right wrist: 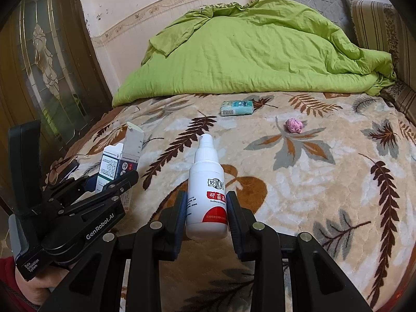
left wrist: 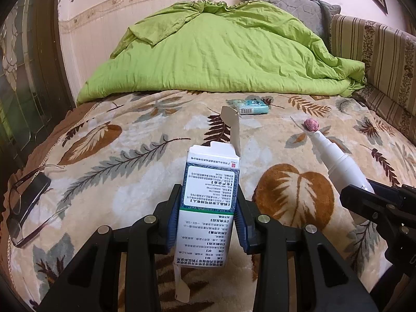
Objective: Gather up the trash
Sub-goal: 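Hold the white box in the left gripper and the spray bottle in the right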
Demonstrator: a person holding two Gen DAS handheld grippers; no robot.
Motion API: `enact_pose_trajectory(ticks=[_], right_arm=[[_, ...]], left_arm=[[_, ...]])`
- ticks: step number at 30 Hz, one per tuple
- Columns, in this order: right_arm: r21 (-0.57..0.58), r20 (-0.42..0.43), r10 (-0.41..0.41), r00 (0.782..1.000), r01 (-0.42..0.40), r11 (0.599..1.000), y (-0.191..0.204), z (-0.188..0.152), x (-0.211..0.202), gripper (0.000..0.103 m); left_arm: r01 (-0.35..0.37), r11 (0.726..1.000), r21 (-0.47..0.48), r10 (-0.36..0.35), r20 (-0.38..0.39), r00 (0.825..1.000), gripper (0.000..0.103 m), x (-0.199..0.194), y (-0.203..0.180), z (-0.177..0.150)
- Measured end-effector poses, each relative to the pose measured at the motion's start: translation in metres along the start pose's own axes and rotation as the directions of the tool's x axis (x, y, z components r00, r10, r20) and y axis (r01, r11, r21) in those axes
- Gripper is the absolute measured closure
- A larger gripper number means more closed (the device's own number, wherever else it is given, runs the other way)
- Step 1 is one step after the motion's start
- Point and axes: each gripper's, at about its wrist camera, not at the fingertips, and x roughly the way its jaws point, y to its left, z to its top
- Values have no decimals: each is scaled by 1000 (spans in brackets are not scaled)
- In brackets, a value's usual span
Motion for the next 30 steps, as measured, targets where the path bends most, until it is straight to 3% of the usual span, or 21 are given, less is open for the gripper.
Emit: enact_pose_trajectory(ticks=[30], right_arm=[[16, -8, 8, 1000, -8, 1000, 0, 1, 2, 70]], left_arm=[[5, 1000, 11, -5, 4, 1000, 67, -3, -7, 1]])
